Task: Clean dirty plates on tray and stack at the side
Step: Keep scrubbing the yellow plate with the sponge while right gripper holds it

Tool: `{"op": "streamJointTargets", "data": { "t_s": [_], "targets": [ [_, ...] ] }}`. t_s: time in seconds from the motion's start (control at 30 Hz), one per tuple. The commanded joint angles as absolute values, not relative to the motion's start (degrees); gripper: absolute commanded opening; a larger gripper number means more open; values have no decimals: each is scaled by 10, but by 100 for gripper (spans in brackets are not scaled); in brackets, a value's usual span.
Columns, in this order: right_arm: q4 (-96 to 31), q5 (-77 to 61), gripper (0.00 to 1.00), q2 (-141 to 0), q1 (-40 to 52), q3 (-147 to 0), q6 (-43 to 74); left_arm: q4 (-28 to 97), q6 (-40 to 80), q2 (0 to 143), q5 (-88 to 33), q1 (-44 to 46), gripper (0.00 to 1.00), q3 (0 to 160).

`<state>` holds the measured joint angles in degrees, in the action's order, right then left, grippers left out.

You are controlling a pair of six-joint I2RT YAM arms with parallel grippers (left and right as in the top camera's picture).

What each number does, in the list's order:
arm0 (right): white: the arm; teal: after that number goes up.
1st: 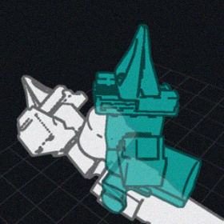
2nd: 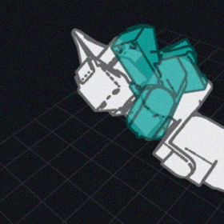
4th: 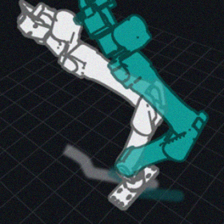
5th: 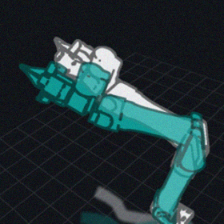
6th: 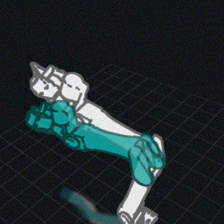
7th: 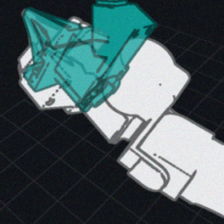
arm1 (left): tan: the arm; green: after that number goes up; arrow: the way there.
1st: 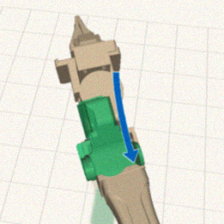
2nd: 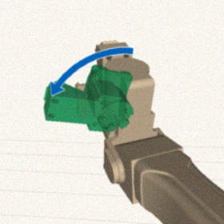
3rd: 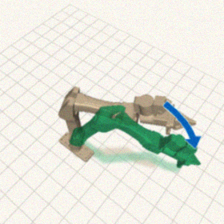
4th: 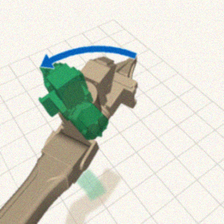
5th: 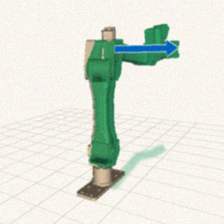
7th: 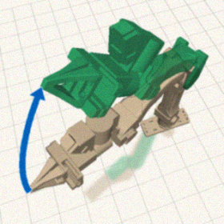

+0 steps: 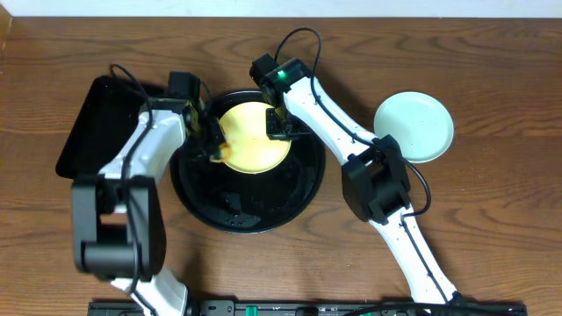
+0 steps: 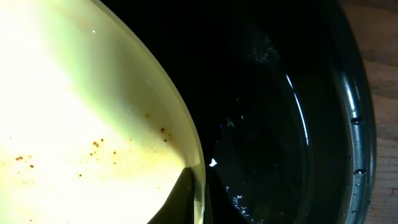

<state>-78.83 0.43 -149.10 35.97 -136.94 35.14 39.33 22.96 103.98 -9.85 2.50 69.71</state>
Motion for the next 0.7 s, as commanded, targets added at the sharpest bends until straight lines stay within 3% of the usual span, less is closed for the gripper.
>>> {"op": "streamJointTargets", "data": {
  "t_s": [0.0, 0.1, 0.37, 0.67],
  "targets": [
    [-802, 51, 2, -1495, 349, -1361, 338, 402, 252, 1007, 25, 23, 7, 688],
    [-802, 51, 2, -1495, 349, -1361, 338, 403, 251, 999, 11, 27, 7, 688],
    [-797, 51, 1, -1495, 349, -1361, 338, 357, 167, 1000, -276, 44, 7, 688],
    [-797, 51, 2, -1495, 349, -1361, 338, 279, 172, 1037, -438, 52, 7, 688]
  ]
}}
